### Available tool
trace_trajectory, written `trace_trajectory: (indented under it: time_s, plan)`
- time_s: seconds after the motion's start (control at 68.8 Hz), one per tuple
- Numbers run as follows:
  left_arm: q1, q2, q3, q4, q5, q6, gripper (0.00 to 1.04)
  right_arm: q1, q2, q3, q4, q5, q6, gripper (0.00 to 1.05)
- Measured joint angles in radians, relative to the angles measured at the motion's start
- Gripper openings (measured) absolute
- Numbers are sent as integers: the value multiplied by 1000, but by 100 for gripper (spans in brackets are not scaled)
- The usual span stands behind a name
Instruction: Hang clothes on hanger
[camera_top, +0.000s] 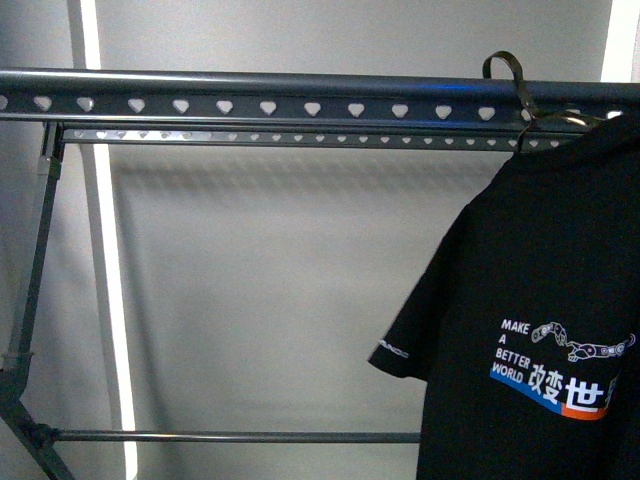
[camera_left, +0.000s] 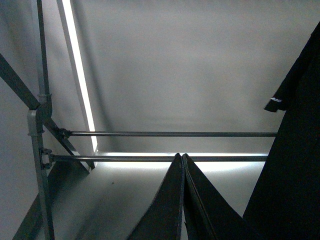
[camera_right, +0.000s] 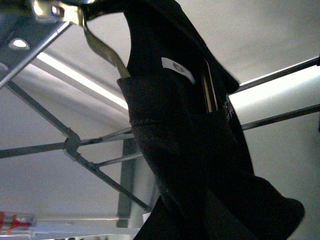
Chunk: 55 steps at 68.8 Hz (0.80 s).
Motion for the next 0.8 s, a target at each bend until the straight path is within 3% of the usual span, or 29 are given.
trace_trajectory:
  time_s: [0.262,0.567,0.799]
  plan:
    - [0,-144,-64,-80,0,0,4,16,79,88,26,26,121,3]
    - [0,-278,-118,-146,0,-1,4,37,-111,-237,240,-59,208,3]
    - [0,-378,-118,-234,-1,-2,4,6,-216,-311,301,-163,320,3]
